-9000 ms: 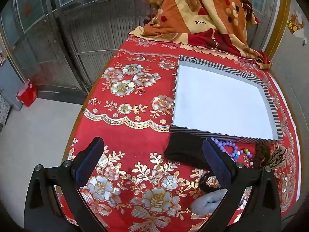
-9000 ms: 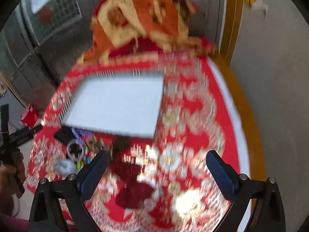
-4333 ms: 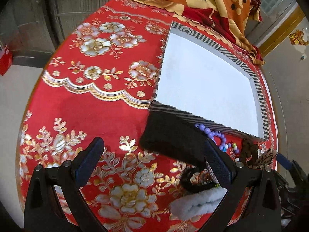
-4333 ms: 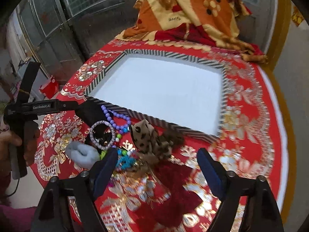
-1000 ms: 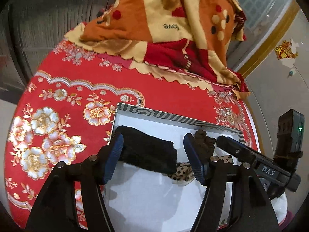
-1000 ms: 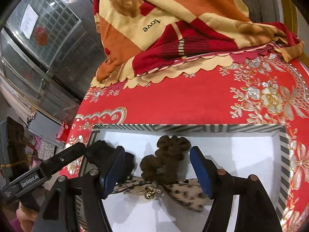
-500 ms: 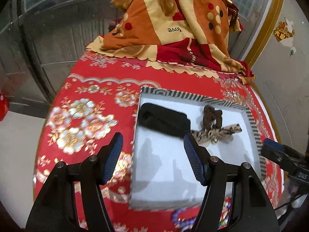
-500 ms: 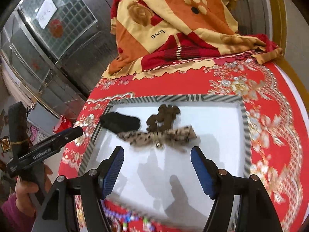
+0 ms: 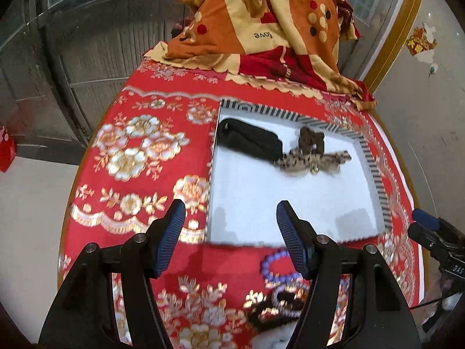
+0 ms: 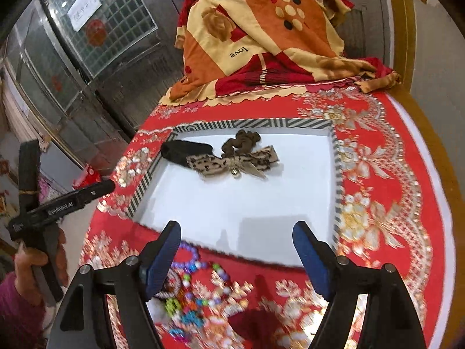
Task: Organize jewelry
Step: 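Withdraw both tools from the tray toward the remaining bracelets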
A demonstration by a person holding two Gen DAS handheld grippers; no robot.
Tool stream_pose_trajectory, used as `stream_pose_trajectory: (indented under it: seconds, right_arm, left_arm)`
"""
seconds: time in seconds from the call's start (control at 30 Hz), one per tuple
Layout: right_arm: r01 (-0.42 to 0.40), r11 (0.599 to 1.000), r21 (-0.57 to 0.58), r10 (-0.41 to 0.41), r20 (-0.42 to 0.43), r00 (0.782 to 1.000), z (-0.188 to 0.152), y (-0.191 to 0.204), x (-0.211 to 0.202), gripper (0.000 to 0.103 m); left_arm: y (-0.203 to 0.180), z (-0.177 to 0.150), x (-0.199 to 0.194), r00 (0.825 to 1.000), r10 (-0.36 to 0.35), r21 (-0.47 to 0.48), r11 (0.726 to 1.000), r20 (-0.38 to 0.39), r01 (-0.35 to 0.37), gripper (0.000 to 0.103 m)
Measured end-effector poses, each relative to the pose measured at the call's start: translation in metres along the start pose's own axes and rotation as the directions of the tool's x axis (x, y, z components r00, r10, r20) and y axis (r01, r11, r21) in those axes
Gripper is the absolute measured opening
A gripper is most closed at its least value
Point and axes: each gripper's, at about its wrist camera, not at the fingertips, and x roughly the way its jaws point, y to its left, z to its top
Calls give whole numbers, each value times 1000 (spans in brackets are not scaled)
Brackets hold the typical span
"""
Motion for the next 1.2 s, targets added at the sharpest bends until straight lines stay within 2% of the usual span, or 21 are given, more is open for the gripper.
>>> stream_pose_trajectory:
  seconds: [0.2,0.7,0.83,0.93,1.2]
  right_arm:
    - [54,998,-38,-54,-8,998,-28,8,-16,77]
    - [87,994,-63,-89,-40,995,-67,21,-36,77]
    - [102,991,-91,-108,-57,993,-77,23,-40,77]
    - [93,990,-102,-101,-73,992,-88,24,-42,77]
    - [126,989,-82,-135,-107,985,-112,7,-46,77]
  left_arm:
    - [0,-23,-10,999,43,1,999,-14,-43,65]
    - [4,-56,-33,989,151,16,988,-4,-151,65]
    - [6,-65,-40,993,121,20,993,-12,-120,65]
    - [4,-77,-42,997,55,36,998,-56,-53,65]
    - [-17,-110,-43,990,-61,111,991,-128,76,65]
